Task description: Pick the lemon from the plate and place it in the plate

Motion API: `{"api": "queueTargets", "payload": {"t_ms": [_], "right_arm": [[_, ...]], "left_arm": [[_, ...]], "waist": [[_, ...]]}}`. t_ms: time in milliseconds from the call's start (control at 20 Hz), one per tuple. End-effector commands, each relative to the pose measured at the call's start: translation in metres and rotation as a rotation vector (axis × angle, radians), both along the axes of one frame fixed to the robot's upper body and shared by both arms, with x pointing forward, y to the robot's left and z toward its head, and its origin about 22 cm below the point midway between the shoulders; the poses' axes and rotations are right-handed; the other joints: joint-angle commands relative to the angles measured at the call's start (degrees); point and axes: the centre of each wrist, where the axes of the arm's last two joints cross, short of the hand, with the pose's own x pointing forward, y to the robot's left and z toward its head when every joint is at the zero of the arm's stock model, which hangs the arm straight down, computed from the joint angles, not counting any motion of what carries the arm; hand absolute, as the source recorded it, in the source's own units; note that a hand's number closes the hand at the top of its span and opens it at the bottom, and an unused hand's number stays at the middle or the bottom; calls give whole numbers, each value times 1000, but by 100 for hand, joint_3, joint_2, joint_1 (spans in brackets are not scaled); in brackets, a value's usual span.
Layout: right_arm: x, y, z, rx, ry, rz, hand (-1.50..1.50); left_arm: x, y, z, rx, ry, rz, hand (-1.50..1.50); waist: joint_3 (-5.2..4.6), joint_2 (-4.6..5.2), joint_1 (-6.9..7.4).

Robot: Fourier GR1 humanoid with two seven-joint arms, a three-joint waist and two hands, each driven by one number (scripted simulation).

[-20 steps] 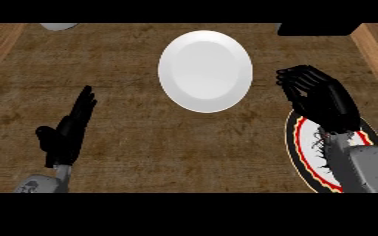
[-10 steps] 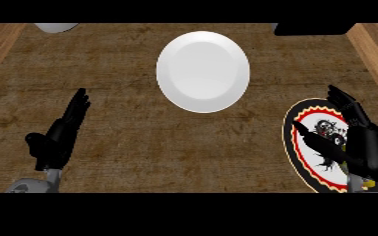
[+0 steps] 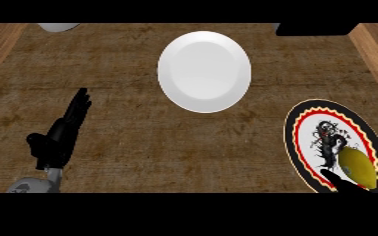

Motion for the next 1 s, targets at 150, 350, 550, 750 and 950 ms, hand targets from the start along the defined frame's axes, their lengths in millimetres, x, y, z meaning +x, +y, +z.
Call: {"api": "queueTargets", "payload": {"t_ms": [150,350,550,750,950], "right_arm": [[-37,-3,28,-163,318,-49,-150],[-26,-20,53,-235,535,-35,-150],[-21,-3,58,-186,620,-21,-150],[-20,-19,77,-205,730,-46,-150],[1,-11,71,-210,760,-62,-150]], "left_arm": [[8,3,9,-7,-9,-10,0],[5,-8,5,5,-4,-24,0],[1,3,-2,-7,14,-18,0],[4,2,5,-2,-6,-4,0],[8,-10,-9,-12,-5,-14,0]], "waist": [[-12,22,32],[-4,28,114],[4,21,105],[5,14,65],[6,23,92]]}}
